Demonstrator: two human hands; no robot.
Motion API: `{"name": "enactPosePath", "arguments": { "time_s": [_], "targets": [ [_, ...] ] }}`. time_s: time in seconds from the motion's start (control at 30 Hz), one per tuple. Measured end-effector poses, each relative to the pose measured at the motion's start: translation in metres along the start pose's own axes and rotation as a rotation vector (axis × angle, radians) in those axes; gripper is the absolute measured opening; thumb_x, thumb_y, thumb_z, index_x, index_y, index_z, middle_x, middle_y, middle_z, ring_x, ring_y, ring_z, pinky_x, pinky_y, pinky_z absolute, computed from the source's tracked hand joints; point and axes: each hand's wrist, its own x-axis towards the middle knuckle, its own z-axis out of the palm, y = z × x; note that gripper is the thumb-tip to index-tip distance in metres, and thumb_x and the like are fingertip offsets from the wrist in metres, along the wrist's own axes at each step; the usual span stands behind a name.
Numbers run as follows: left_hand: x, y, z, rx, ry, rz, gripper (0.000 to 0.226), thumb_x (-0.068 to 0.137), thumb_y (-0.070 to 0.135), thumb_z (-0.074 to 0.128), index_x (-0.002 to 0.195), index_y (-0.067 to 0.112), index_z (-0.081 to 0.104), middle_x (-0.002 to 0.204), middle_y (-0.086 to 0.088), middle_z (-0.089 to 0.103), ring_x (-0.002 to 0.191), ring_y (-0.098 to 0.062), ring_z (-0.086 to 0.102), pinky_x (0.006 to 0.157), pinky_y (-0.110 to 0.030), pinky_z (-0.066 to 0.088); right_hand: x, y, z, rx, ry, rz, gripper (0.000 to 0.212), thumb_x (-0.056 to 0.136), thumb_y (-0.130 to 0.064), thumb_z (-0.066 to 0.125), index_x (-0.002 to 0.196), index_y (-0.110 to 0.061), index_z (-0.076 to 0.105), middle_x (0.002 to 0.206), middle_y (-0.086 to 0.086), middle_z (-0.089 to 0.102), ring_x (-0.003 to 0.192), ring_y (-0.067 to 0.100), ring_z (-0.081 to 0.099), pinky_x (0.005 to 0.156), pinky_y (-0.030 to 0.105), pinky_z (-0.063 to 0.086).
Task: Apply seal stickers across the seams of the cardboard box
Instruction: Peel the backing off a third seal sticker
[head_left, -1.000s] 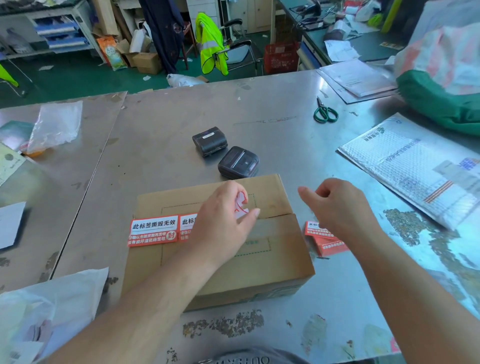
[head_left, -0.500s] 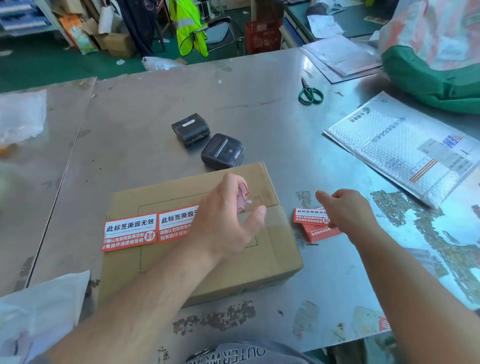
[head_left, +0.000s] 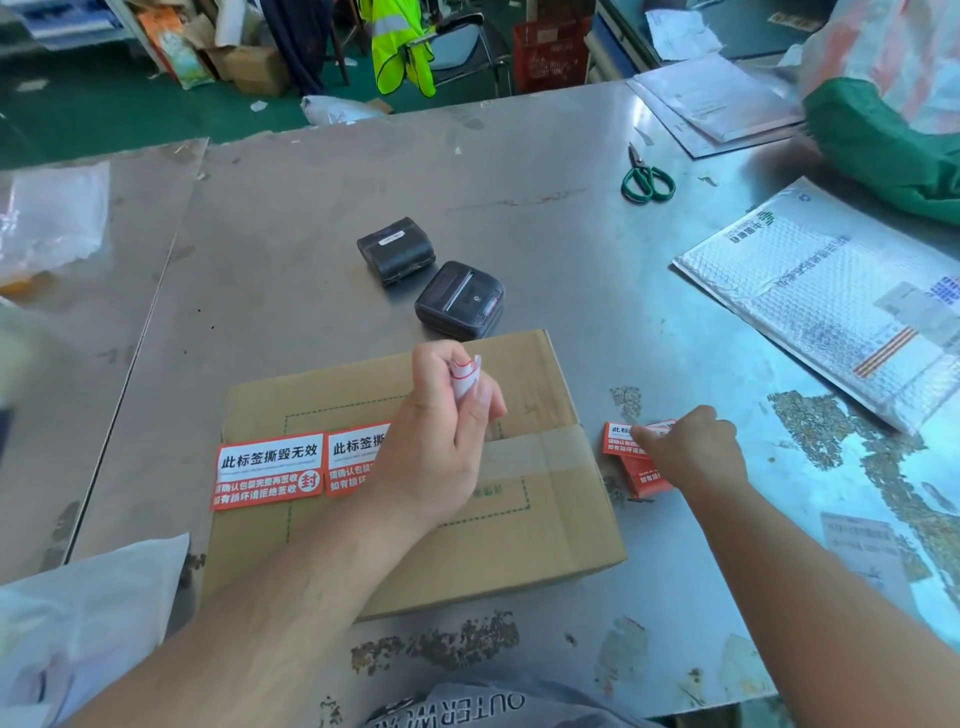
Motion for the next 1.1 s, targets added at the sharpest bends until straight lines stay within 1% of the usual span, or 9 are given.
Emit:
{"name": "enactPosePath", "arguments": {
  "time_s": [0.13, 0.23, 0.43, 0.6, 0.7, 0.77, 0.83, 0.93, 1.1],
  "targets": [
    [-0.005, 0.003, -0.002, 0.006, 0.01, 0.011, 0.023, 0.103, 0.02, 0.043, 0.125, 0.026, 0.048, 0.094, 0.012, 0.069, 0.067, -0.011, 0.058, 0.071, -0.025, 0.047, 0.003, -0.002, 0.007, 0.017, -0.016, 0.014, 0.061, 0.085, -0.042, 0.076, 0.118, -0.003, 0.042, 0.127, 0.024, 0.052, 0.119, 0.045, 0.054, 0.093, 0.048, 0.046],
    [-0.006, 0.002, -0.002, 0.043, 0.013, -0.002, 0.022, 0.102, 0.024, 0.042, 0.117, 0.029, 0.057, 0.093, 0.015, 0.068, 0.087, -0.009, 0.066, 0.079, -0.029, 0.05, 0.003, -0.002, 0.008, 0.042, -0.001, 0.01, 0.052, 0.087, -0.035, 0.076, 0.101, -0.009, 0.033, 0.123, 0.024, 0.057, 0.115, 0.044, 0.057, 0.09, 0.049, 0.048],
    [-0.006, 0.001, -0.001, 0.012, 0.036, -0.025, 0.019, 0.101, 0.024, 0.041, 0.11, 0.024, 0.057, 0.086, 0.009, 0.063, 0.082, -0.014, 0.064, 0.077, -0.038, 0.053, 0.005, 0.003, 0.013, 0.08, 0.011, 0.006, 0.048, 0.088, -0.024, 0.076, 0.101, -0.009, 0.032, 0.117, 0.023, 0.059, 0.11, 0.043, 0.06, 0.084, 0.046, 0.047],
    [-0.006, 0.0, 0.001, 0.004, 0.039, -0.027, 0.019, 0.101, 0.023, 0.041, 0.111, 0.023, 0.057, 0.084, 0.008, 0.062, 0.081, -0.015, 0.063, 0.077, -0.042, 0.053, 0.01, 0.006, 0.011, 0.141, 0.019, 0.006, 0.037, 0.091, -0.012, 0.067, 0.116, -0.001, 0.042, 0.097, 0.014, 0.051, 0.086, 0.032, 0.05, 0.071, 0.036, 0.04],
    [-0.006, 0.0, 0.002, 0.005, 0.047, -0.021, 0.018, 0.101, 0.023, 0.04, 0.11, 0.024, 0.056, 0.085, 0.008, 0.062, 0.08, -0.016, 0.063, 0.076, -0.042, 0.053, 0.013, 0.007, 0.007, 0.161, -0.03, 0.029, 0.035, 0.088, -0.014, 0.07, 0.113, 0.004, 0.053, 0.092, 0.012, 0.06, 0.074, 0.027, 0.052, 0.054, 0.028, 0.035],
    [-0.006, -0.001, 0.002, 0.006, 0.052, -0.017, 0.018, 0.101, 0.024, 0.04, 0.11, 0.025, 0.055, 0.084, 0.008, 0.062, 0.079, -0.016, 0.062, 0.075, -0.042, 0.053, 0.013, 0.007, 0.004, 0.177, -0.056, 0.038, 0.028, 0.085, -0.013, 0.071, 0.105, 0.004, 0.062, 0.076, 0.009, 0.06, 0.061, 0.021, 0.052, 0.046, 0.024, 0.031],
    [-0.006, -0.001, 0.003, 0.011, 0.055, -0.014, 0.018, 0.101, 0.026, 0.039, 0.111, 0.027, 0.055, 0.084, 0.008, 0.062, 0.079, -0.016, 0.062, 0.075, -0.042, 0.052, 0.013, 0.005, 0.001, 0.2, -0.086, 0.033, 0.021, 0.084, -0.011, 0.071, 0.098, 0.004, 0.068, 0.072, 0.011, 0.062, 0.062, 0.022, 0.057, 0.047, 0.024, 0.035],
    [-0.007, -0.002, 0.004, 0.011, 0.059, -0.017, 0.016, 0.101, 0.027, 0.039, 0.109, 0.03, 0.053, 0.084, 0.008, 0.061, 0.079, -0.015, 0.061, 0.074, -0.042, 0.052, 0.01, 0.003, -0.002, 0.298, -0.121, 0.027, 0.016, 0.084, -0.009, 0.071, 0.095, 0.001, 0.073, 0.089, 0.02, 0.072, 0.081, 0.033, 0.067, 0.066, 0.03, 0.047],
    [-0.008, 0.002, 0.003, 0.005, 0.065, 0.002, 0.006, 0.1, 0.024, 0.041, 0.102, 0.029, 0.045, 0.075, 0.009, 0.053, 0.066, -0.013, 0.053, 0.064, -0.038, 0.046, 0.0, 0.001, -0.012, 0.467, -0.159, 0.022, 0.01, 0.082, -0.006, 0.065, 0.082, -0.004, 0.075, 0.06, 0.011, 0.062, 0.052, 0.025, 0.053, 0.053, 0.028, 0.039]
  ]
}}
